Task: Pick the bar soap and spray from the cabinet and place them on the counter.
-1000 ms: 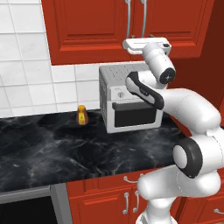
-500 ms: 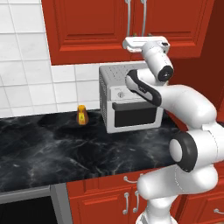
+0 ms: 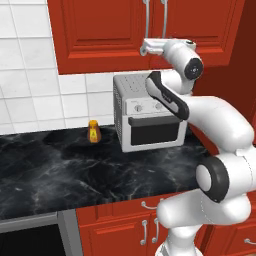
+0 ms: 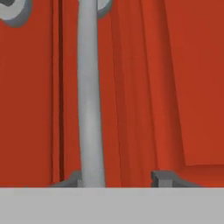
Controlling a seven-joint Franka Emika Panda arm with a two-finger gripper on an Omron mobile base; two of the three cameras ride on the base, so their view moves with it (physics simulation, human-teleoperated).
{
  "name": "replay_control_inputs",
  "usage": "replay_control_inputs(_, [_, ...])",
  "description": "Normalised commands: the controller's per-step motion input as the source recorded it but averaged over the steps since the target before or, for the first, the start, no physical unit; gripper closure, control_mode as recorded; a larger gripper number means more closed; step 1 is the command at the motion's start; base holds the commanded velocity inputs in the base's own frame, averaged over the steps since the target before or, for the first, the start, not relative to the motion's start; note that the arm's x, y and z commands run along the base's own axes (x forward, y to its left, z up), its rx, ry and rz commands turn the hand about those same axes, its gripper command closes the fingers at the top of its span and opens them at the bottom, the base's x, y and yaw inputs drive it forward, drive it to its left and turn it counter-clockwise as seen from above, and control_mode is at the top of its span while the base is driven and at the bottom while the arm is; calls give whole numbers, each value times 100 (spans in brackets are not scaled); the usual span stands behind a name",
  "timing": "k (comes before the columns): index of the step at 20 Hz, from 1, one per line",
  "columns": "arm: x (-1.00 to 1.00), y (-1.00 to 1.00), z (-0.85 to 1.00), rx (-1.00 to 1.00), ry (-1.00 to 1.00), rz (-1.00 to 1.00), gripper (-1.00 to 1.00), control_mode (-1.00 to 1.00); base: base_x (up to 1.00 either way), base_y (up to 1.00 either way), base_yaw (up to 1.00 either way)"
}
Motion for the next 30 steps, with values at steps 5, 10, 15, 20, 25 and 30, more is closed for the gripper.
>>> replay_control_inputs(5, [38, 14, 0, 0, 44, 9, 100, -100, 0, 0, 0])
replay_control_inputs(10, [19, 1, -10, 0, 23, 9, 100, -100, 0, 0, 0])
replay_control_inputs(15, [11, 0, -18, 0, 14, 7, 100, -100, 0, 0, 0])
replay_control_inputs(20, [3, 0, -20, 0, 8, 6, 100, -100, 0, 0, 0])
replay_control_inputs(25, [-10, -9, -7, 0, 0, 8, 100, -100, 0, 0, 0])
replay_control_inputs(30, [-41, -27, 0, 0, -4, 7, 100, -100, 0, 0, 0])
